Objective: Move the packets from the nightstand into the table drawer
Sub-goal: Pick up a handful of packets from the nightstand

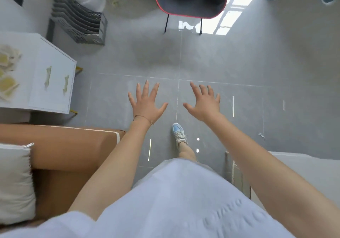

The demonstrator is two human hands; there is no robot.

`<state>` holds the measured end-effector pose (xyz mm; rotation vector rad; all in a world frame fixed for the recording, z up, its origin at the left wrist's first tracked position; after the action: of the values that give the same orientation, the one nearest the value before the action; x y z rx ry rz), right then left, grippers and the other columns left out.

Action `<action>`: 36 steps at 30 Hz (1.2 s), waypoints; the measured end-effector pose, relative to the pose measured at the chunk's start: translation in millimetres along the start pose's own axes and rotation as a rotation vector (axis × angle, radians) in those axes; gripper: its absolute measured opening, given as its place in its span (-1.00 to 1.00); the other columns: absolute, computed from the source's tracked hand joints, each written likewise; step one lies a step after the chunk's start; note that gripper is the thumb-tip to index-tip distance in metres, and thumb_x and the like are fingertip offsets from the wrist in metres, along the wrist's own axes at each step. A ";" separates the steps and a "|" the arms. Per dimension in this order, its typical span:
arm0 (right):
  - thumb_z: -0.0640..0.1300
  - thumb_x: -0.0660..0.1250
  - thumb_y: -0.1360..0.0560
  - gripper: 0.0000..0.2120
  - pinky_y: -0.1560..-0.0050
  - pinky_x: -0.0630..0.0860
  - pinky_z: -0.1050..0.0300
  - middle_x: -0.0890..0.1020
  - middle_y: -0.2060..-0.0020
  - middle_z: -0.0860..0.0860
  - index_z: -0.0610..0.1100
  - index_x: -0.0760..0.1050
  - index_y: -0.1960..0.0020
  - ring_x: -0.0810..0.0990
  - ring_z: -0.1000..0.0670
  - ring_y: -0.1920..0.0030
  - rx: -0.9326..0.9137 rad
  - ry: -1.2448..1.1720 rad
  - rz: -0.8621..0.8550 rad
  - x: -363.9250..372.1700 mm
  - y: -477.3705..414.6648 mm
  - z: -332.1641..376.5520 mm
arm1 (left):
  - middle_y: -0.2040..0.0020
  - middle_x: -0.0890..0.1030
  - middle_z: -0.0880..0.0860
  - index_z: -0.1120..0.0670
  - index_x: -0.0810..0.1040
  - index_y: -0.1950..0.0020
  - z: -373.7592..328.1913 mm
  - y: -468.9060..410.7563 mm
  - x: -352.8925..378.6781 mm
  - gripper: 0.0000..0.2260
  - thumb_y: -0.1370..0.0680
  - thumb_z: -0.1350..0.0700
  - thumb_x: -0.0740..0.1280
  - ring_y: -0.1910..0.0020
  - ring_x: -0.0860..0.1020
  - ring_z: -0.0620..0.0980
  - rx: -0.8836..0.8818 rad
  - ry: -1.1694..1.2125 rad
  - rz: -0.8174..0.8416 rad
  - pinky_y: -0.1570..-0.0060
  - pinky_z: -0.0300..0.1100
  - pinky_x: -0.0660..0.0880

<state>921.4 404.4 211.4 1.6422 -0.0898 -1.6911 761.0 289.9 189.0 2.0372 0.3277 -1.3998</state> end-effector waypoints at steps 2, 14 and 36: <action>0.24 0.15 -0.53 -0.28 -0.44 -0.03 -0.29 0.09 -0.53 -0.04 0.13 -0.14 -0.56 -0.03 -0.14 -0.53 -0.058 0.020 0.016 -17.2 -25.9 18.7 | -0.57 -0.05 0.00 -0.16 0.00 -0.53 10.7 -18.5 -13.4 -0.35 -0.51 -0.27 0.17 -0.54 -0.17 0.10 -0.085 0.060 -0.028 -0.40 0.24 -0.24; 0.25 0.14 -0.54 -0.30 -0.47 -0.07 -0.23 0.08 -0.54 -0.02 0.13 -0.12 -0.55 -0.09 -0.14 -0.55 -0.473 0.320 0.111 -51.4 -140.6 191.5 | -0.57 0.00 0.01 -0.15 0.01 -0.53 141.6 -75.4 -64.3 -0.35 -0.52 -0.26 0.18 -0.54 -0.13 0.10 -0.468 0.193 -0.138 -0.42 0.23 -0.22; 0.27 0.12 -0.53 -0.28 -0.49 -0.05 -0.24 0.04 -0.54 -0.06 0.10 -0.13 -0.56 -0.08 -0.16 -0.54 -0.801 0.615 0.161 -52.5 -283.9 606.2 | -0.56 0.05 0.00 -0.14 -0.08 -0.54 461.0 -158.0 -170.6 -0.35 -0.53 -0.30 0.08 -0.54 -0.13 0.07 -0.848 0.342 -0.154 -0.44 0.22 -0.23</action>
<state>251.2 364.6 204.8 1.3851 0.6522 -0.8495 264.9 147.4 179.8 1.5226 1.0430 -0.7625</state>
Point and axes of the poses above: each hand's wrist, its own y-axis away from the middle knuckle, its own x-axis out of the palm, z = x × y, the point moved 3 cm from there along -y, towards the middle knuckle
